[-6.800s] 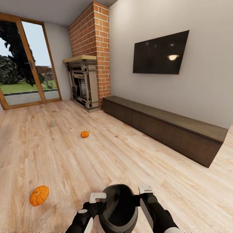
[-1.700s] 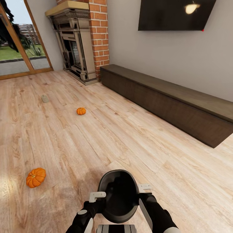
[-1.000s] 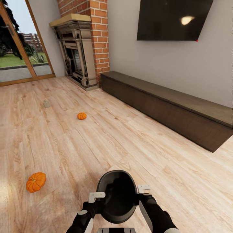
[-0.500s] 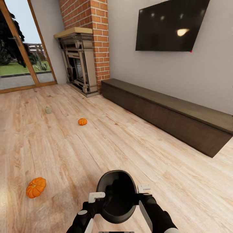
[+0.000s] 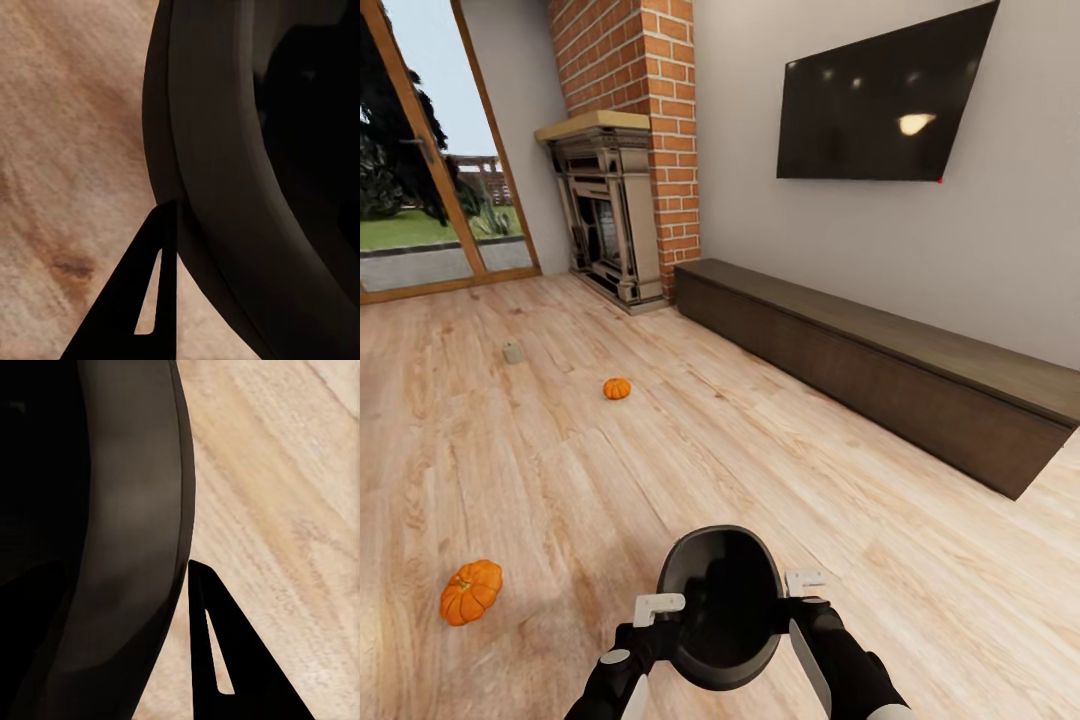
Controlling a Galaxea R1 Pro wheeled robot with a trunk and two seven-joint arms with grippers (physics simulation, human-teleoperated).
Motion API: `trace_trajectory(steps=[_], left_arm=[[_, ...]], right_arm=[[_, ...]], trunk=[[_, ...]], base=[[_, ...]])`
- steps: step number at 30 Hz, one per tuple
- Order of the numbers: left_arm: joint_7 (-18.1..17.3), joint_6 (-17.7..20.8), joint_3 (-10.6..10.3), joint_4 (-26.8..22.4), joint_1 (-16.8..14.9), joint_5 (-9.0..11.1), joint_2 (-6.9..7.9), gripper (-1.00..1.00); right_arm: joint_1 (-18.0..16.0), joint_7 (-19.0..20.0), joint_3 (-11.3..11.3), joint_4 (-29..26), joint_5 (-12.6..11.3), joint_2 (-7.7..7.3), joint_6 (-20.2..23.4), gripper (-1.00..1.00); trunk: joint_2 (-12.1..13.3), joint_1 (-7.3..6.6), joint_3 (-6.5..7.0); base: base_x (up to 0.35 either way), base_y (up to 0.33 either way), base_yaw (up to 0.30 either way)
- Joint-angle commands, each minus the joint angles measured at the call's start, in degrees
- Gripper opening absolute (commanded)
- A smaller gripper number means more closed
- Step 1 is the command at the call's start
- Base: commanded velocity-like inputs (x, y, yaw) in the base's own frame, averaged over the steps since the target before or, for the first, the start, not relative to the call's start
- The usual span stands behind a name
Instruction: Place each of the two pumpkins and all three candles from the living room inside a cabinet in the living room (use any cabinet), then make sure every cabinet is closed, and position the cauldron so it is next to a table in the living room.
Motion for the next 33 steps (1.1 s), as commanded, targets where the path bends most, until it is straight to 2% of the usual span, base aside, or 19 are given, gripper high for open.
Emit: trace_trajectory(steps=[1,9,26,33], left_arm=[[-3.2,-0.1,-0.1,-0.1,0.0,0.3,-0.03,-1.0],[-3.2,-0.1,-0.1,-0.1,0.0,0.3,-0.03,-1.0],[-3.1,0.0,-0.1,-0.1,0.0,0.3,-0.03,-1.0],[-3.2,-0.1,-0.1,-0.1,0.0,0.3,-0.03,-1.0]], right_arm=[[0.0,0.2,0.0,0.0,-0.6,0.02,-0.1,-1.0],[0.0,0.2,0.0,0.0,-0.6,0.02,-0.1,-1.0],[0.0,0.2,0.0,0.0,-0.6,0.02,-0.1,-1.0],[0.0,0.2,0.0,0.1,-0.6,0.02,-0.1,-1.0]], trunk=[[0.0,-0.01,0.03],[0.0,-0.01,0.34],[0.0,-0.01,0.82],[0.0,-0.01,0.98]], base=[[0.0,0.0,0.114],[-0.079,0.0,0.226],[-0.296,0.034,0.277],[-0.051,0.028,0.281]])
